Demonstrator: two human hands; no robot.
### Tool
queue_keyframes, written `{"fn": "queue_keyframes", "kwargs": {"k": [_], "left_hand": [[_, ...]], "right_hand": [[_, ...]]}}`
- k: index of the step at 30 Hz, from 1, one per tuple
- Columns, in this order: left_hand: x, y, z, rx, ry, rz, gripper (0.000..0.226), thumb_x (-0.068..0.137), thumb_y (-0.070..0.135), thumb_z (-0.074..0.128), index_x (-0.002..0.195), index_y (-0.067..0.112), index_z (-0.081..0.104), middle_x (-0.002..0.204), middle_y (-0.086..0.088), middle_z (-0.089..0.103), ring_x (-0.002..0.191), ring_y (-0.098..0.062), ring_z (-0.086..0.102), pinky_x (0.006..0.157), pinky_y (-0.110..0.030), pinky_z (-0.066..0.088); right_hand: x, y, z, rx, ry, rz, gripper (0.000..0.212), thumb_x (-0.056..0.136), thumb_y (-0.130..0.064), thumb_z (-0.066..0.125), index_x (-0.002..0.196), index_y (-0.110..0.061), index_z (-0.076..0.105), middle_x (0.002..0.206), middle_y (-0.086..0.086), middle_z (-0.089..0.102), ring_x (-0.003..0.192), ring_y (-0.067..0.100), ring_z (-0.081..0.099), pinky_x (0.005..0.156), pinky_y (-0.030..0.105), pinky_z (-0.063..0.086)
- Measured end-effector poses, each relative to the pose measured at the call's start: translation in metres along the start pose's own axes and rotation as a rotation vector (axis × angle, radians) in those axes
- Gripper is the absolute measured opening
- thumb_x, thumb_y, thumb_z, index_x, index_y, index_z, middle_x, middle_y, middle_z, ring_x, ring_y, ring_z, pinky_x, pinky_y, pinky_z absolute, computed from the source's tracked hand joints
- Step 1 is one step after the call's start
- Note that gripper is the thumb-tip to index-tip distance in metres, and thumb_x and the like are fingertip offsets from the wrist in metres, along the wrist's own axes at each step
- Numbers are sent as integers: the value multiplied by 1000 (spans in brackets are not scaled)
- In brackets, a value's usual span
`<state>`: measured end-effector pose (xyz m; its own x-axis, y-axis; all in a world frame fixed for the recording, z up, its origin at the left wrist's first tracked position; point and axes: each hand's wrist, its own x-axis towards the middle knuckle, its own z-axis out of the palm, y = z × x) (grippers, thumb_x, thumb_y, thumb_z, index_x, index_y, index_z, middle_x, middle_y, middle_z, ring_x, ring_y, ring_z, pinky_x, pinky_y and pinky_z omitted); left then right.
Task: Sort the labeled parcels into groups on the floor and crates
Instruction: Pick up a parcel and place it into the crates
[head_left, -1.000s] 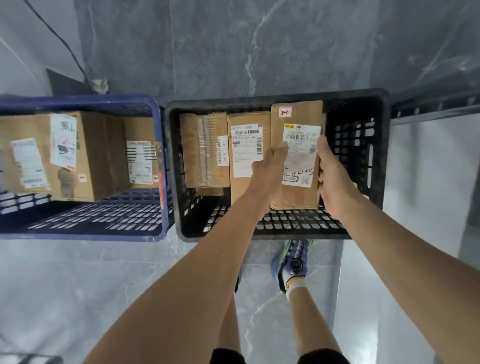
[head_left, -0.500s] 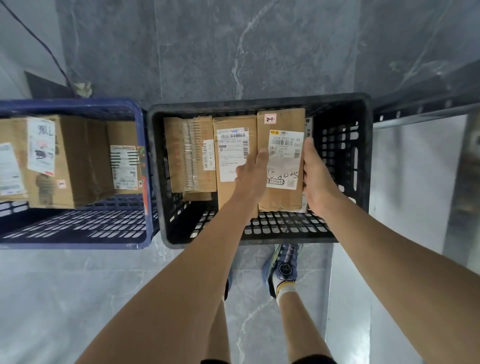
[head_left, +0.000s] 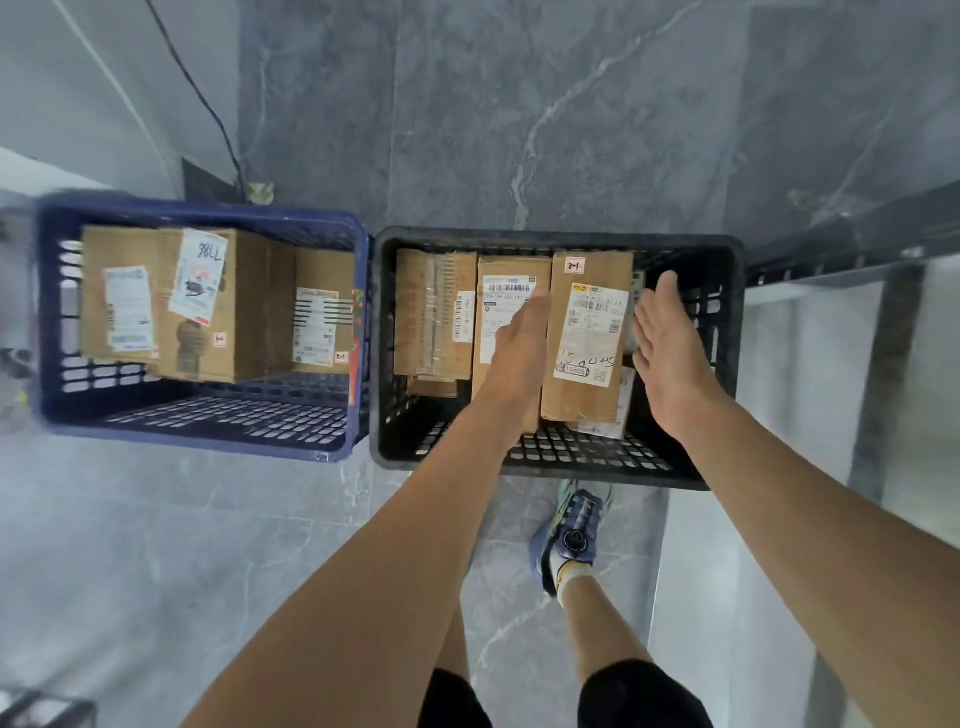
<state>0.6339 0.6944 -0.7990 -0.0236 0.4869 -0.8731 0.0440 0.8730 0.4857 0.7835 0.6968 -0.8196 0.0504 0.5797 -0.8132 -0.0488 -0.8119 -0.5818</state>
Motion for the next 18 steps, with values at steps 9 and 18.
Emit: {"fn": "queue_keyframes", "kwargs": {"k": [9, 18], "left_hand": [[-135, 91, -34, -88, -3, 156, 79, 96, 78, 32, 160, 32, 31, 165, 8, 33, 151, -17, 32, 124, -53, 25], [-282, 214, -93, -13, -143, 370, 76, 99, 74, 29, 162, 31, 28, 165, 7, 34, 151, -16, 33, 125, -47, 23]], "right_hand": [[-110, -102, 22, 29, -47, -225, 77, 104, -70, 21, 166, -26, 17, 172, -9, 22, 157, 10, 20, 130, 41, 13], [-270, -221, 58, 139, 70, -493, 94, 85, -79, 27, 165, -29, 23, 170, -9, 28, 154, 10, 28, 128, 39, 18]]}}
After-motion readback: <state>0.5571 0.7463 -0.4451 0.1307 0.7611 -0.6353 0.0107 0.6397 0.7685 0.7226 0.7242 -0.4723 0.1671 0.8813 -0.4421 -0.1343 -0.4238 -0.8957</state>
